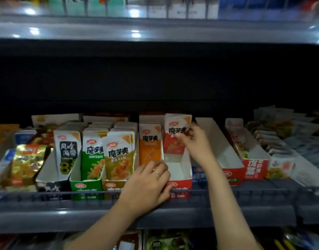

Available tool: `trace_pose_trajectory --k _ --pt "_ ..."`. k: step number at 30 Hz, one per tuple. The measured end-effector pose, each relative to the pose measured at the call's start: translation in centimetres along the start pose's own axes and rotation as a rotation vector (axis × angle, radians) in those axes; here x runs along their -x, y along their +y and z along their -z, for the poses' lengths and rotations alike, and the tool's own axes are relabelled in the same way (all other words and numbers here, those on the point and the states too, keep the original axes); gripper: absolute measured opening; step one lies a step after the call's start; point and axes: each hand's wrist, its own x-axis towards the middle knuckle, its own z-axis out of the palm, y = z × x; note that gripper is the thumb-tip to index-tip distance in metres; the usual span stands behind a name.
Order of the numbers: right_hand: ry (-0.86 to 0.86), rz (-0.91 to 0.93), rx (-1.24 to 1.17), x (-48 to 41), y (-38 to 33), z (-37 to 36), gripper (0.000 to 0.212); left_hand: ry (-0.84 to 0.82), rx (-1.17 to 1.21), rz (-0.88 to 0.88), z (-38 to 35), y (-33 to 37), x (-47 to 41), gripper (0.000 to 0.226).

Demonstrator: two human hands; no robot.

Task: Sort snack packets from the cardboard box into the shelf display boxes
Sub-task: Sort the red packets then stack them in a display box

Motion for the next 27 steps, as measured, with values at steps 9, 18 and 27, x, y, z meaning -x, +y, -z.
trace_pose_trajectory --k 9,18,27 --pt "0.103 0.079 0.583 -0.1 1.5 -2.0 0.046 0.002 -0.030 0.081 -0.5 0.6 0.2 0.030" --pt "0.226 0.108 0.686 0.3 1.1 -2.1 0.035 -0.001 -0.016 0.089 -0.2 0.7 0.1 0.030" --pt "0.217 0.121 0.684 0.2 0.8 -2.8 0.039 0.013 -0.011 0.092 -0.2 0.7 0.2 0.029"
